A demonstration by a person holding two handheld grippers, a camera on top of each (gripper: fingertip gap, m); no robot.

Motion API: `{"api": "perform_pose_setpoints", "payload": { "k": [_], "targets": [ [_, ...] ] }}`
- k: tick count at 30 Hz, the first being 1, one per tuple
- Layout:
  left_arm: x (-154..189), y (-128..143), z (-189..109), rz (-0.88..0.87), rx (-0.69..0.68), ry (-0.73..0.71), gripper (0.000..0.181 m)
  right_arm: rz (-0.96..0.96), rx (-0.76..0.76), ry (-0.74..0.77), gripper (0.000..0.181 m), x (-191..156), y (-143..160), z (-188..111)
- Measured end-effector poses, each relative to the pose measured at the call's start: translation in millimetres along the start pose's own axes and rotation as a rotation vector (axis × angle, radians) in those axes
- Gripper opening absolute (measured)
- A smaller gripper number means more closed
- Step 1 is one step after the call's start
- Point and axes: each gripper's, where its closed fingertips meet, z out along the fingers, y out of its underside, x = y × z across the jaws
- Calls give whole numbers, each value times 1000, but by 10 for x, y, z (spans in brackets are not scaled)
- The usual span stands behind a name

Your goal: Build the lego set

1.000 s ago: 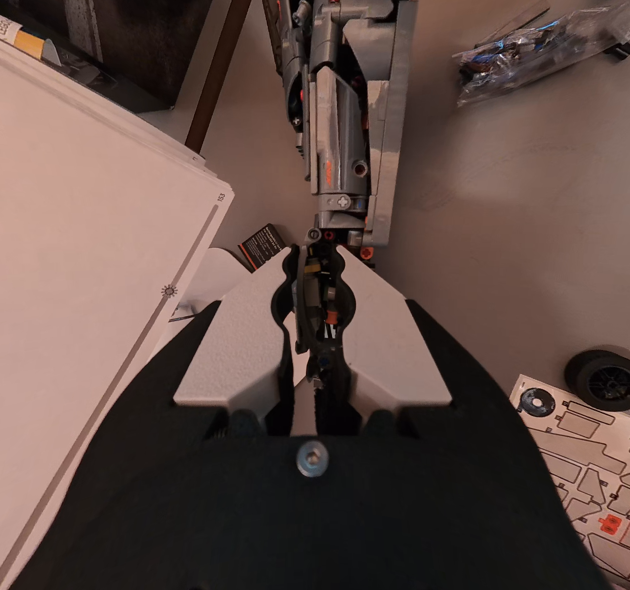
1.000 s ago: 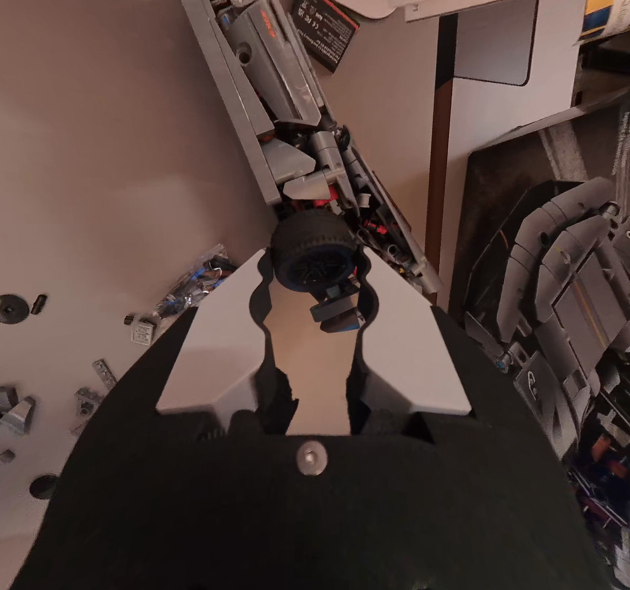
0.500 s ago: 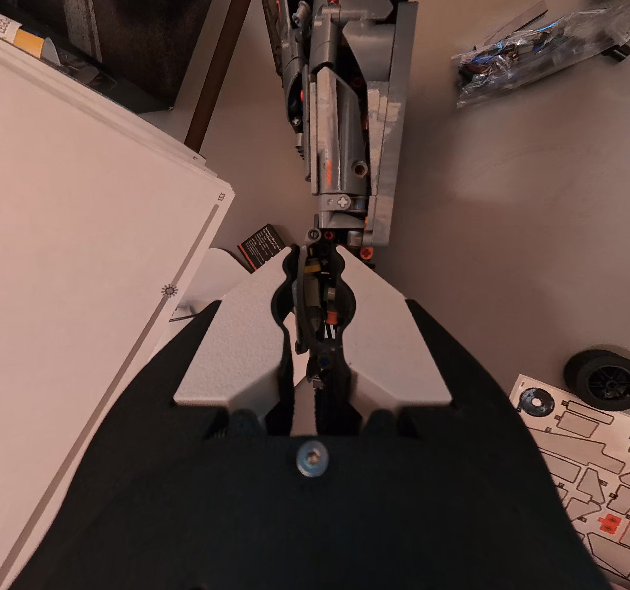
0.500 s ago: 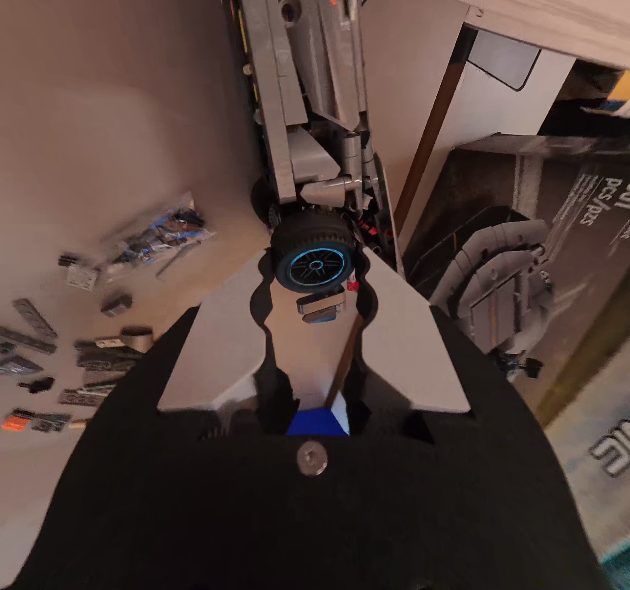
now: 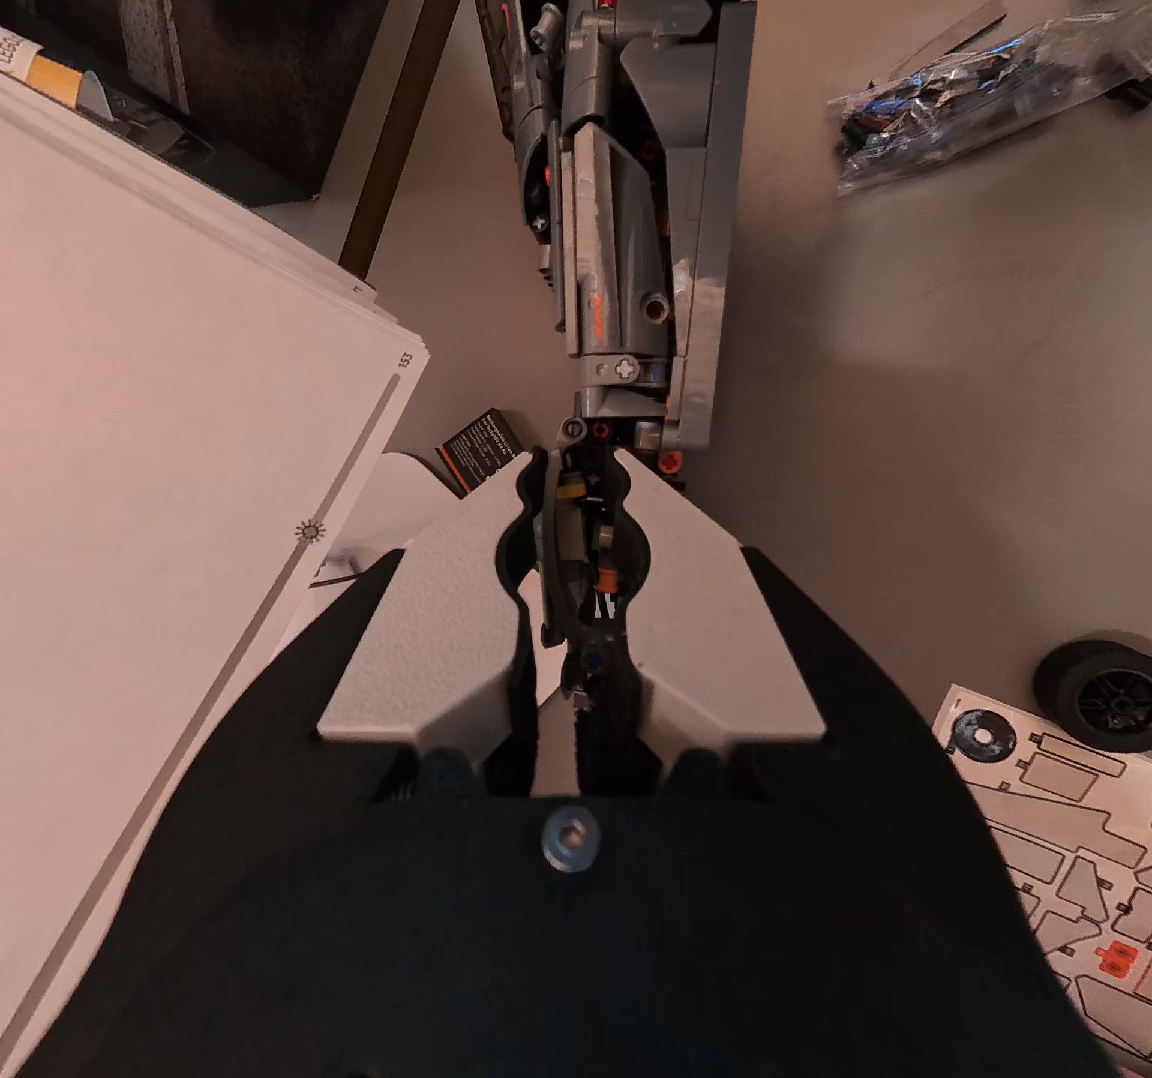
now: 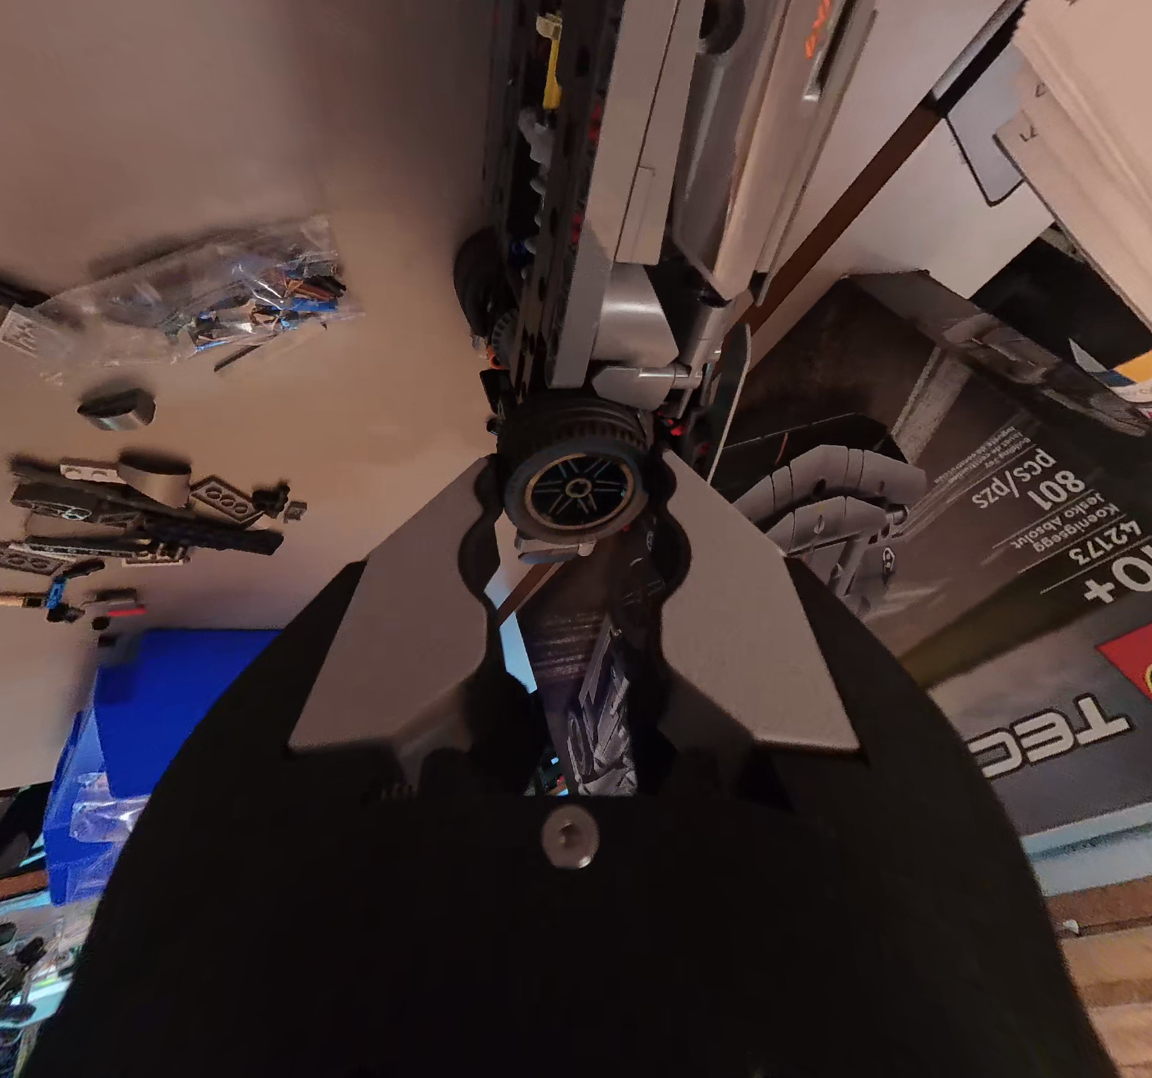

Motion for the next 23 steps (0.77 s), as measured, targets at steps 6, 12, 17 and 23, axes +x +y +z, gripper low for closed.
{"api": "perform_pose_setpoints", "payload": {
  "k": [6, 12, 17, 23],
  "targets": [
    [-2, -1, 0, 0, 1, 4, 16, 91, 47, -82, 44, -17, -13, 33],
    [0, -2, -2, 4, -3, -2, 16, 244, 129, -183, 43, -49, -31, 40],
    [7, -5, -5, 8, -4, -4, 16, 423, 133, -288, 43, -88, -49, 29],
    [-4, -2, -2, 4, -6, -9, 16, 599, 70, -326, 44, -65, -50, 53]
  ]
}}
